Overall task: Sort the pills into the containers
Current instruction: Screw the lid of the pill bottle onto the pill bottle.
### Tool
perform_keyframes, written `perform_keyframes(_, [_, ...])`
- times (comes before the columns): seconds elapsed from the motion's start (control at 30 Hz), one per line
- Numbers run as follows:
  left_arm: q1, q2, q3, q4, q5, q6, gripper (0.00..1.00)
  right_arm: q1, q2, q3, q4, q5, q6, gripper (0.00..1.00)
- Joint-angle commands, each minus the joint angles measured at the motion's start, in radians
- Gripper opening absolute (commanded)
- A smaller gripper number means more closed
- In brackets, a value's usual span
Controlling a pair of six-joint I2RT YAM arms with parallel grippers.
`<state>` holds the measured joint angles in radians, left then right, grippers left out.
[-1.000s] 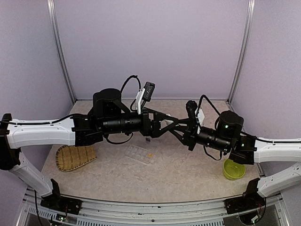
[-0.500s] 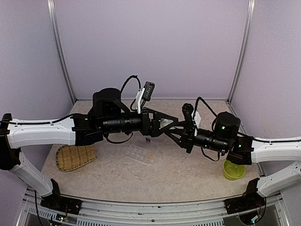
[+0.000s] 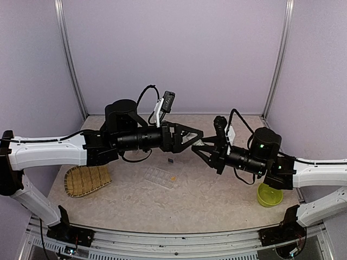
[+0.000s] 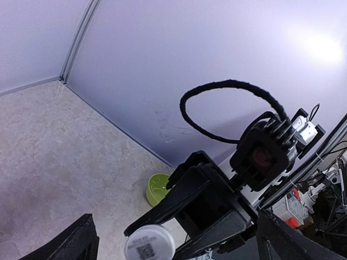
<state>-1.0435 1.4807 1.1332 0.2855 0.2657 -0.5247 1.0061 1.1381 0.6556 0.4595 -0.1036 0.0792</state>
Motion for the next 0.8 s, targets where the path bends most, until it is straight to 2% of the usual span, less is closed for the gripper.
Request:
perform_keyframes(0.0, [0.007, -0.02, -0.005, 0.028, 0.025, -0.014, 0.99, 0.003, -0.055, 0.005, -0.021, 0.08, -0.033, 0.02])
perform_keyframes(0.37, [-0.017, -0.005, 0.02, 0.028, 0.068, -0.003, 0.99, -0.002, -0.023, 0.023, -0.042, 0.122, -0.047, 0.02])
perform_keyframes(0.77, [-0.026, -0.005, 0.008, 0.069, 0.11, -0.004, 0.99, 0.0, 0.042, 0.034, -0.021, 0.006, -0.027, 0.02])
